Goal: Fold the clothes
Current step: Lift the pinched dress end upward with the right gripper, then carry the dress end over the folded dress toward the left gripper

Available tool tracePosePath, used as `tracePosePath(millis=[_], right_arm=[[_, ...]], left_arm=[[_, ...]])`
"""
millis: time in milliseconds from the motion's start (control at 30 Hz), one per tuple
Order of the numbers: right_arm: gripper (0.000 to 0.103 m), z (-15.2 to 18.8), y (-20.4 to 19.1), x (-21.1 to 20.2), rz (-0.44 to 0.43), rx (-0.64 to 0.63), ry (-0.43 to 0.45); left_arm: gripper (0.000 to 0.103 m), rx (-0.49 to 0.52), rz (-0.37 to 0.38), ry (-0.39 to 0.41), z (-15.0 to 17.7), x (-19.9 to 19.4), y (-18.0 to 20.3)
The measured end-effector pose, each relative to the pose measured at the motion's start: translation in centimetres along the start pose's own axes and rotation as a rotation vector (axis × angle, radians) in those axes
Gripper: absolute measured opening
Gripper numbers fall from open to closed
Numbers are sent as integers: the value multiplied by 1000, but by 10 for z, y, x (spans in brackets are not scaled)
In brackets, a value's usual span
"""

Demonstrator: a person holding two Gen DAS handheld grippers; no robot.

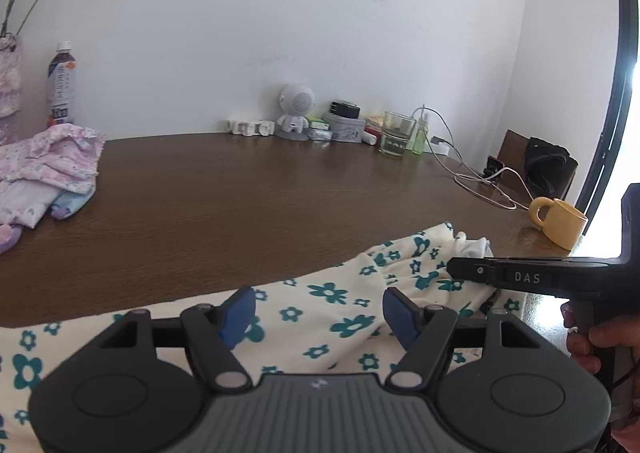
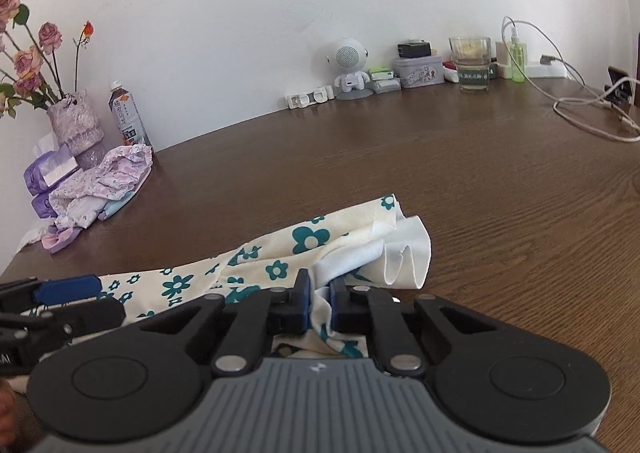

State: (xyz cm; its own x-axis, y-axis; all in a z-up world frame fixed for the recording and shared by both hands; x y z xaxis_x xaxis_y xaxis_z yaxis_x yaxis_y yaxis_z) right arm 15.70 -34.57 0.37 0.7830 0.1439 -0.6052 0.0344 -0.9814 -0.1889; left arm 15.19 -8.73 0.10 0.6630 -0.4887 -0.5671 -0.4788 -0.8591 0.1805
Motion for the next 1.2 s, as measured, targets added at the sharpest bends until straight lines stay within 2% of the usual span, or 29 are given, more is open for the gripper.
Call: tracePosePath(millis=[200, 400, 533, 667, 867, 1200], right_arm=[[8, -9, -34, -12, 54, -196, 46], [8, -15, -85, -25, 89, -448, 92], [8, -9, -125, -28, 80, -612, 103], [8, 5, -160, -23, 39, -724, 79], [8, 26, -187, -9, 3, -776, 20], [8, 51, -201, 3, -43, -808, -47]], left_arm=[[69, -48, -51, -3, 8, -17, -35], [69, -73, -75, 1, 15, -32, -57], [69, -82, -75, 21, 20, -45, -63], [69, -91, -79, 41, 22, -53, -68], [69, -105, -76, 56, 25, -60, -72], [69, -109, -80, 64, 26, -61, -74]])
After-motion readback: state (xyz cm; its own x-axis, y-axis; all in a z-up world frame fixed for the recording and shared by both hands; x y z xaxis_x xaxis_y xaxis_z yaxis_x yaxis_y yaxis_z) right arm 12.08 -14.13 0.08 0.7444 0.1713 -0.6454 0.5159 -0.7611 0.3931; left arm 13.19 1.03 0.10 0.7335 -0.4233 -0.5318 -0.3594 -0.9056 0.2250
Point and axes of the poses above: each gripper's, at about its wrist camera, not at the fingertips, and x roughly the way its jaws point, y to its right, z to its underside, the point moved 4 cm from there along x, roughly the way its jaws point, and after that the axes turned 5 degrees about -y, right-handed, at the moved point
